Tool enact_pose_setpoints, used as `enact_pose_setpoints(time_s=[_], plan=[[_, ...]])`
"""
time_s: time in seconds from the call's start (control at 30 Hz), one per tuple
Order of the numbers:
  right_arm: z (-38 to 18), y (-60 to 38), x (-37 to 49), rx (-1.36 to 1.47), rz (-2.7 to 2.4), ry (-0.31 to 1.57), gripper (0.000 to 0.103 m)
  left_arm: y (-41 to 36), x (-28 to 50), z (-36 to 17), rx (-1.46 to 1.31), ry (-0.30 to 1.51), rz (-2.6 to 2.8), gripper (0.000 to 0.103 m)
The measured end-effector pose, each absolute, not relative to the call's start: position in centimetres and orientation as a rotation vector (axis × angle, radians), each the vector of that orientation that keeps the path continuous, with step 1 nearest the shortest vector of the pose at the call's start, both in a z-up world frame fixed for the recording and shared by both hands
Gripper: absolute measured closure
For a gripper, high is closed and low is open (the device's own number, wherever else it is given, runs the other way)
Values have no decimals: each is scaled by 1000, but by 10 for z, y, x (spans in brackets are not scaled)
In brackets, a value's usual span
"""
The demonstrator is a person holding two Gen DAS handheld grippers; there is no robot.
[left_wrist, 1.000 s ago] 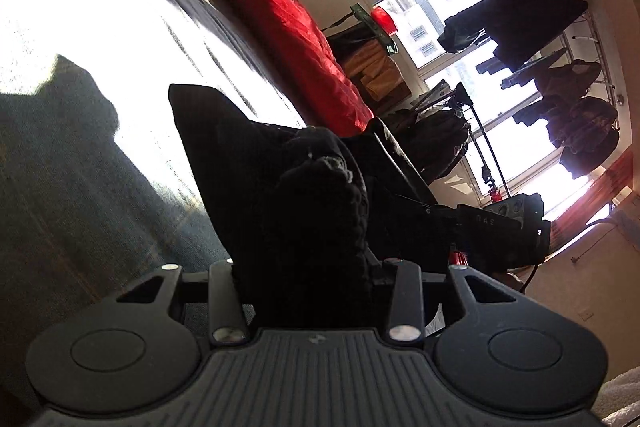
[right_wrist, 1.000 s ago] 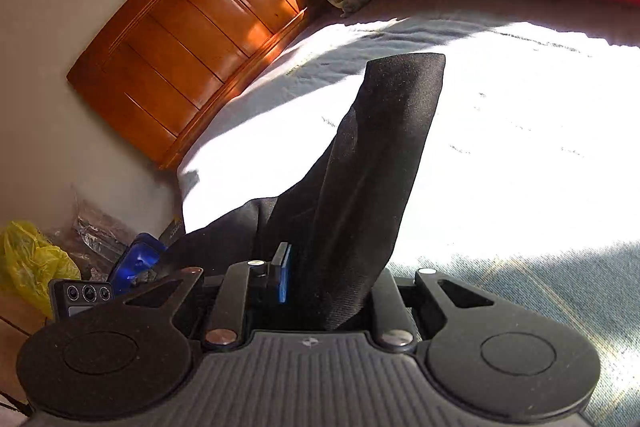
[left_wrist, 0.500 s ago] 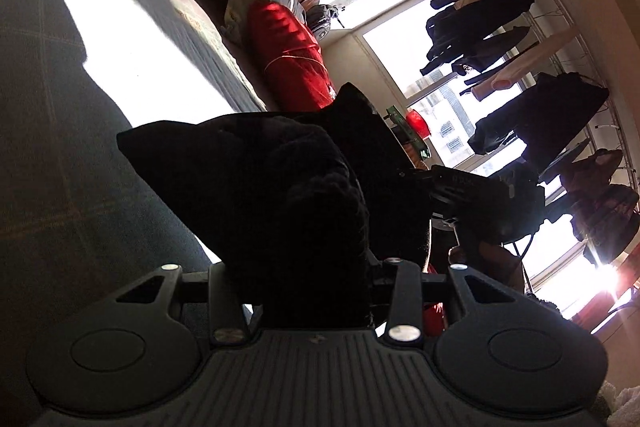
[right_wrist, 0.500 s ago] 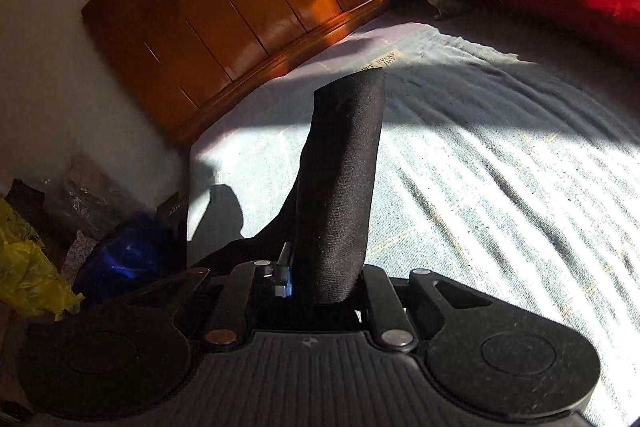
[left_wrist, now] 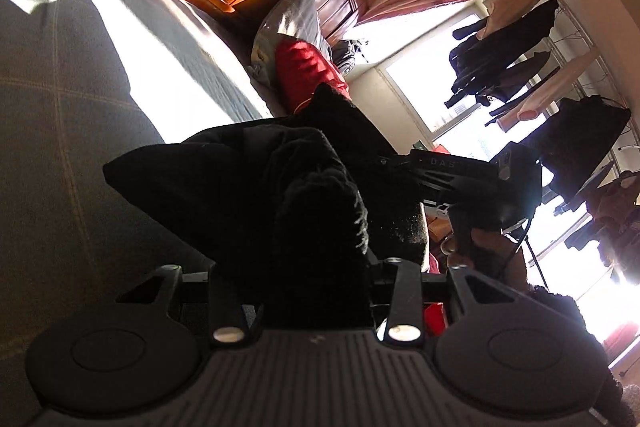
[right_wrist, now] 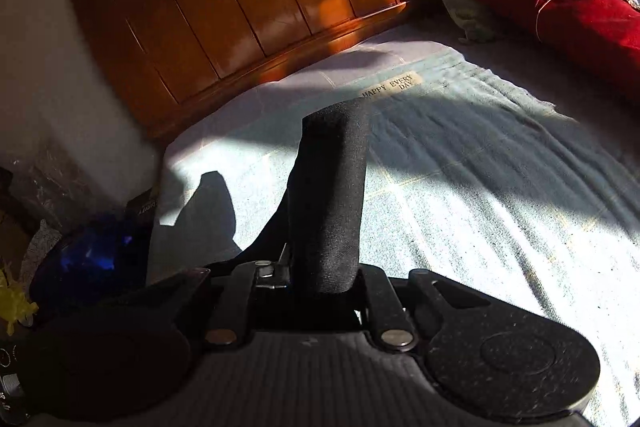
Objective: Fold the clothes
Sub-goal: 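Lay the folded pants down and open both tools to release them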
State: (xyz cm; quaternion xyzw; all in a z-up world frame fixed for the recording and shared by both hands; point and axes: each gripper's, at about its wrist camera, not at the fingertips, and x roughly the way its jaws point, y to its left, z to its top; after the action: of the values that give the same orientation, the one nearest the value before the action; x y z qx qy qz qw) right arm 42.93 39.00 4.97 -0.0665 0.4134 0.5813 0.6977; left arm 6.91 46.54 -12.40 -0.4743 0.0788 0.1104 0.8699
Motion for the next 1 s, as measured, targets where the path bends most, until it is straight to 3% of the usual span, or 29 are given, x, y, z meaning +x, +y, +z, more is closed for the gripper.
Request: enact_pose_setpoints(time_s=[0.07,0.17,0.37,0.43,0.7,0.93,1.0], plan=[[44,397,431,-161,1286,919,87,467,64,-133,-1027,152,243,58],[36,401,428,-259,1225,887,77,471,60,-141,-1026,196,304,46],[24,386,436,-411,1095,812,58,471,28,-138,-944,274,438,41],[27,379,443,-432,1047,771,45,470,15,-133,-914,289,469,39],[25,379,436,-382,1151,821,44,450,16,-91,-721,252,438,26],[-15,414,388,-519,1257,829,44,450,59,-104,-672,393,431,25],[-27,419,381,-544,1256,830,37,447,55,-110,-678,418,441,25]])
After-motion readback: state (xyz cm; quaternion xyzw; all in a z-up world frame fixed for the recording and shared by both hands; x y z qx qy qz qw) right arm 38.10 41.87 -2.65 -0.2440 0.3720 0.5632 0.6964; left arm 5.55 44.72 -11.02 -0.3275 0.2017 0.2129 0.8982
